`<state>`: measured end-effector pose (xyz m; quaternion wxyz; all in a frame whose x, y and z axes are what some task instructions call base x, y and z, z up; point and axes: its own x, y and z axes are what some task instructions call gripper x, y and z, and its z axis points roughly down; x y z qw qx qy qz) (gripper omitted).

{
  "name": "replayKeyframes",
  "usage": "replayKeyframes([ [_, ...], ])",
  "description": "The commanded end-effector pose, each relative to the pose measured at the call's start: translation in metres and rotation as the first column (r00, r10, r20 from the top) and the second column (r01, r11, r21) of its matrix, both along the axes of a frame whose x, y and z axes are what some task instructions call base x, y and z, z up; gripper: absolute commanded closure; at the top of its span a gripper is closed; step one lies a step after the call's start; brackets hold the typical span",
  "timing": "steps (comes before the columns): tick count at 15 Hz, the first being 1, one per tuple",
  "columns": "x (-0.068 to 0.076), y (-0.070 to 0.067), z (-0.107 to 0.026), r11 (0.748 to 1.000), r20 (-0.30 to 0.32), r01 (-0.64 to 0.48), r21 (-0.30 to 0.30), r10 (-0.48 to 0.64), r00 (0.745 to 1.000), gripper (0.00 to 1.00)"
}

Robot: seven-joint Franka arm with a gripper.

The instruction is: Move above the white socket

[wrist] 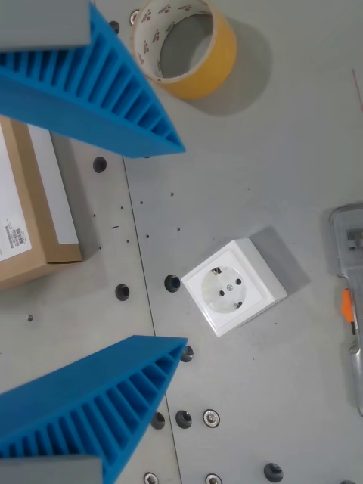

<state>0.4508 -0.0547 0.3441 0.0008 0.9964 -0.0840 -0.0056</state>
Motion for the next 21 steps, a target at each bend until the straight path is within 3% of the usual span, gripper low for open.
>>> replayKeyframes([
  [1, 0.0, 0.0, 0.002, 1.0, 0.005, 0.0, -0.001, 0.0, 1.0, 0.0],
  [13, -0.003, -0.001, -0.006, 0.993, 0.019, 0.121, -0.006, -0.121, 0.993, 0.0],
  [18, -0.007, -0.004, -0.019, 0.971, 0.056, 0.239, -0.011, -0.238, 0.97, 0.0],
  [21, -0.01, -0.006, -0.03, 0.944, 0.076, 0.329, -0.01, -0.328, 0.942, 0.0],
])
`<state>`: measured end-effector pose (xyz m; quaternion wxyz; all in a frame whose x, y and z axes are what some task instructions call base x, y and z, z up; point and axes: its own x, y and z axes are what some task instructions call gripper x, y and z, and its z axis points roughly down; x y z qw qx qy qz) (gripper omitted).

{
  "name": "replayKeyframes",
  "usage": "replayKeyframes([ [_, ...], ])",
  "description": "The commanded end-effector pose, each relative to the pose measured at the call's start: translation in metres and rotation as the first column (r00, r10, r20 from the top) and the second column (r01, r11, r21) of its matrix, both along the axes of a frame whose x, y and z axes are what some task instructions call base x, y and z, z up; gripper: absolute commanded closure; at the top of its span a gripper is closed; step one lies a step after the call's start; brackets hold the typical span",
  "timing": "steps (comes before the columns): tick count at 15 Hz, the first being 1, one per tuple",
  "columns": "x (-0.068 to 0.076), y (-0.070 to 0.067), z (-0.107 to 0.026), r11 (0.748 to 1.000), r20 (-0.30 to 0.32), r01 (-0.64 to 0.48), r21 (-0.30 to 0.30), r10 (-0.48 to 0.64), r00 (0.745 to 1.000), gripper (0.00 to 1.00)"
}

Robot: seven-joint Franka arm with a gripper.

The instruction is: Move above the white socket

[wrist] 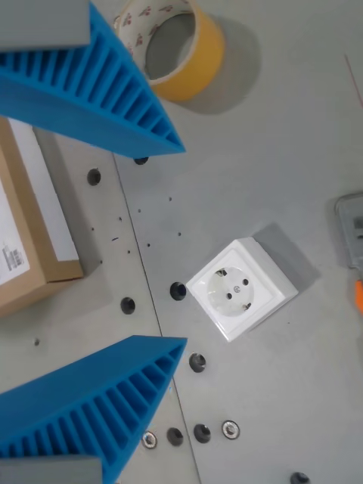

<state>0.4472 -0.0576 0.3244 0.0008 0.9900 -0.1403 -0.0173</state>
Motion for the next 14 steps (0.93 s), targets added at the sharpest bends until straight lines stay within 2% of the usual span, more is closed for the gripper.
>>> replayKeyframes([
  [1, -0.008, -0.004, -0.014, 0.967, 0.102, 0.252, -0.021, -0.249, 0.963, 0.0],
  [7, -0.015, -0.008, -0.04, 0.902, 0.108, 0.432, -0.013, -0.428, 0.897, 0.0],
  [12, -0.02, -0.012, -0.061, 0.824, 0.111, 0.566, -0.01, -0.562, 0.82, 0.0],
  [14, -0.023, -0.014, -0.071, 0.785, 0.117, 0.62, -0.008, -0.615, 0.78, 0.0],
])
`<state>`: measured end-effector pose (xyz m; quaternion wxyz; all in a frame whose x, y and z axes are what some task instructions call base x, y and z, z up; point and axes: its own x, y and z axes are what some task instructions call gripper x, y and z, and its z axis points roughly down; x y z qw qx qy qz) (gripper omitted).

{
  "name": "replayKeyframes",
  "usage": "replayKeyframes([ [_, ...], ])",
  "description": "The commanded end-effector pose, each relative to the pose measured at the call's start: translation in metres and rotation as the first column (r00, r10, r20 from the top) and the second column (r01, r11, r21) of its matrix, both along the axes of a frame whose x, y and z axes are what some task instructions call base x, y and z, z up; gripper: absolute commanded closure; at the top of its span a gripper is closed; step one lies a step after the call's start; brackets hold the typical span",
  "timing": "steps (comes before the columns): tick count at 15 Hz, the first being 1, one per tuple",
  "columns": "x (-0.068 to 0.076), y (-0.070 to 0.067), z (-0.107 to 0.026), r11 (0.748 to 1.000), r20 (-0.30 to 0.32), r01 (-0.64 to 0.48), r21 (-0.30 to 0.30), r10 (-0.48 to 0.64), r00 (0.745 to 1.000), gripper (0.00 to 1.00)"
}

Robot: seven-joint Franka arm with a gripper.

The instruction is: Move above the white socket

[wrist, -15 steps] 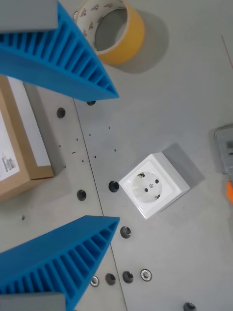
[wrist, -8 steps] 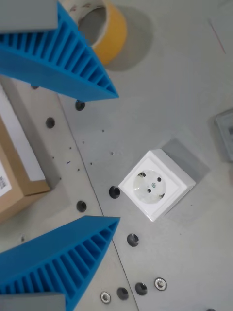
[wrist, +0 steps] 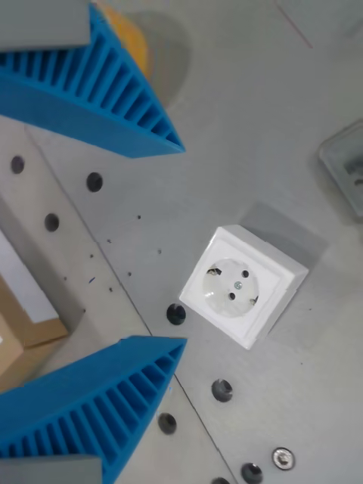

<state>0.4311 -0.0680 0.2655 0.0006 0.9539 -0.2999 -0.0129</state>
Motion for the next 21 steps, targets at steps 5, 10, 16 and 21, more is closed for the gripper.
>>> replayKeyframes([
  [5, -0.014, -0.008, -0.037, 0.889, 0.109, 0.457, -0.035, -0.451, 0.886, 0.0],
  [10, -0.02, -0.013, -0.06, 0.84, 0.115, 0.541, -0.033, -0.535, 0.837, 0.0],
  [16, -0.025, -0.017, -0.08, 0.794, 0.125, 0.607, -0.03, -0.6, 0.79, 0.0],
  [21, -0.029, -0.019, -0.091, 0.787, 0.133, 0.616, -0.03, -0.607, 0.783, 0.0],
])
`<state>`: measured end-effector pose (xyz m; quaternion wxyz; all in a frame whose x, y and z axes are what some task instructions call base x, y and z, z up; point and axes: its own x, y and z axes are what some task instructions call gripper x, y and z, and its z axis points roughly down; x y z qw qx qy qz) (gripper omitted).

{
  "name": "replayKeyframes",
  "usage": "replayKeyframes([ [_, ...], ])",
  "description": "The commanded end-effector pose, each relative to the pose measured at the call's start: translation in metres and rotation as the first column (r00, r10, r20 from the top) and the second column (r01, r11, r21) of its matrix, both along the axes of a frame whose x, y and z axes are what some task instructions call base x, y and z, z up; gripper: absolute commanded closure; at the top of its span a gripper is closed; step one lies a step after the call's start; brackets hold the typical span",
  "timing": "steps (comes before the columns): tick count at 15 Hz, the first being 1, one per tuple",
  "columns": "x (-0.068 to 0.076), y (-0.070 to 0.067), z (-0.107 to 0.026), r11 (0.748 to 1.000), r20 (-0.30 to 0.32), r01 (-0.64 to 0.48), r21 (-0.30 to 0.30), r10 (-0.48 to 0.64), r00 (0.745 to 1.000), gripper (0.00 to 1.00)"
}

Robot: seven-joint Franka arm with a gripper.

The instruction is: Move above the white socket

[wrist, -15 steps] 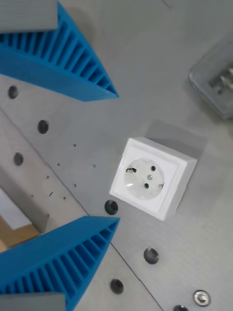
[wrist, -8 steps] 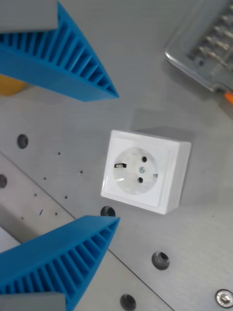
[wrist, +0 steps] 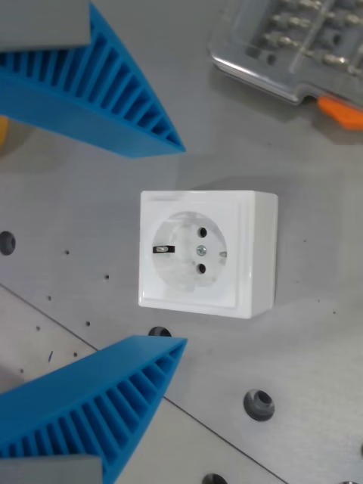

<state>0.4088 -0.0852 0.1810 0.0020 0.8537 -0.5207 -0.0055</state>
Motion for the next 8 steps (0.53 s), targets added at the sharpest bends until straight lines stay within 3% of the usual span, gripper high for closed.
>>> replayKeyframes([
  [1, -0.0076, -0.0024, -0.0087, 0.982, 0.096, 0.172, -0.074, -0.164, 0.982, 0.0],
  [8, -0.0107, -0.0041, -0.015, 0.988, 0.096, 0.134, -0.078, -0.126, 0.987, 0.0],
])
